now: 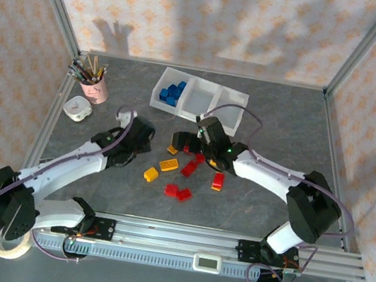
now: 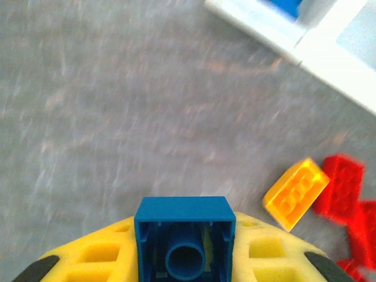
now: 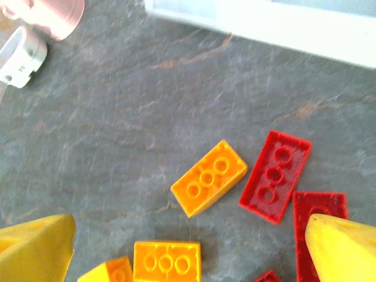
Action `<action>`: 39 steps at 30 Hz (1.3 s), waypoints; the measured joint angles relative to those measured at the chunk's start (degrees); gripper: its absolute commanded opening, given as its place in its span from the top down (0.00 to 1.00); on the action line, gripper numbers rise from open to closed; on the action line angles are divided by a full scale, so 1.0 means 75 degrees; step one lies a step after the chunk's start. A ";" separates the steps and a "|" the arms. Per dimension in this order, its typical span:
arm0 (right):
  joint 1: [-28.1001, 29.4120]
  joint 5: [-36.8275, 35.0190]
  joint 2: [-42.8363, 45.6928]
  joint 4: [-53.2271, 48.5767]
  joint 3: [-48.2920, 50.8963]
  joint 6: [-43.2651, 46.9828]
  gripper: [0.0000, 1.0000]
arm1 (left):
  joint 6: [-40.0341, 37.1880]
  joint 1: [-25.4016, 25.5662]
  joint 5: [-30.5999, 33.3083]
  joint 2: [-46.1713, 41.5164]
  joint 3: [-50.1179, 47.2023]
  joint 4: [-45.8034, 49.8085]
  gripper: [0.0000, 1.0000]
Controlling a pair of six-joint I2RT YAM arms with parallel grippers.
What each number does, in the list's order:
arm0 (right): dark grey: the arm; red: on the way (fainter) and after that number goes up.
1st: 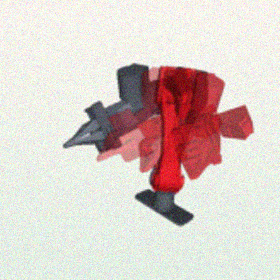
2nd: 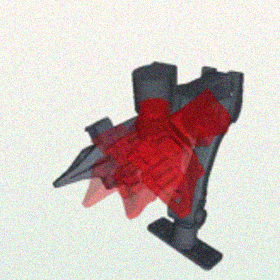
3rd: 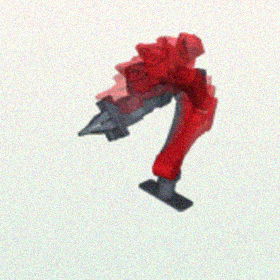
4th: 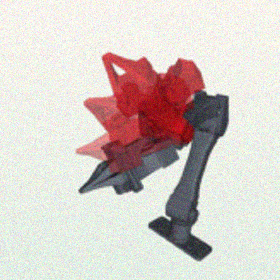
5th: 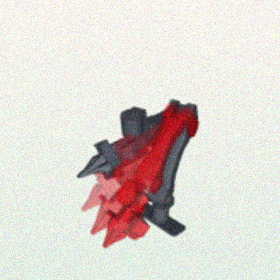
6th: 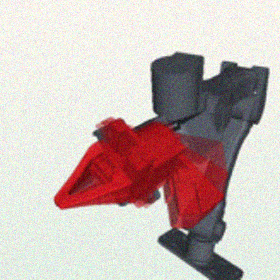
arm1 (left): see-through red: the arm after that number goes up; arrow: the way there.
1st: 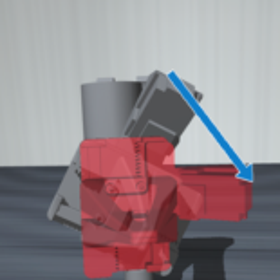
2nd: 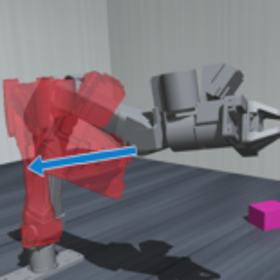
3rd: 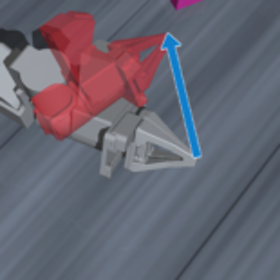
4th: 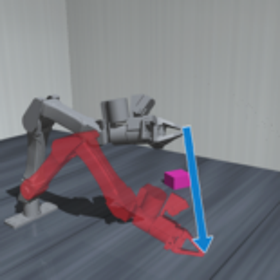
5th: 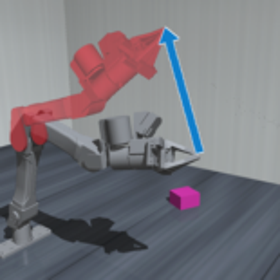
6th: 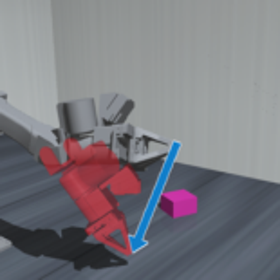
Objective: Sort the legos into containers by color
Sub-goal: Place the lego in the container.
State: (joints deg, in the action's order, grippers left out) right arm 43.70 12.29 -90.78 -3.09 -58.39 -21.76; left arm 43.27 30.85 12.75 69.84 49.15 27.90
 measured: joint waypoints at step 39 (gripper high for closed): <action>-0.1300 -0.0122 -0.1174 -0.0428 -0.1332 0.0627 0.00 | -0.2328 -0.1880 -0.0583 0.8122 0.8553 -0.0836 0.39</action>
State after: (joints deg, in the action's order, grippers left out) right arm 33.95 11.38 -99.59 -6.31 -68.38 -17.06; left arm 25.80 16.75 8.38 130.76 113.30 21.63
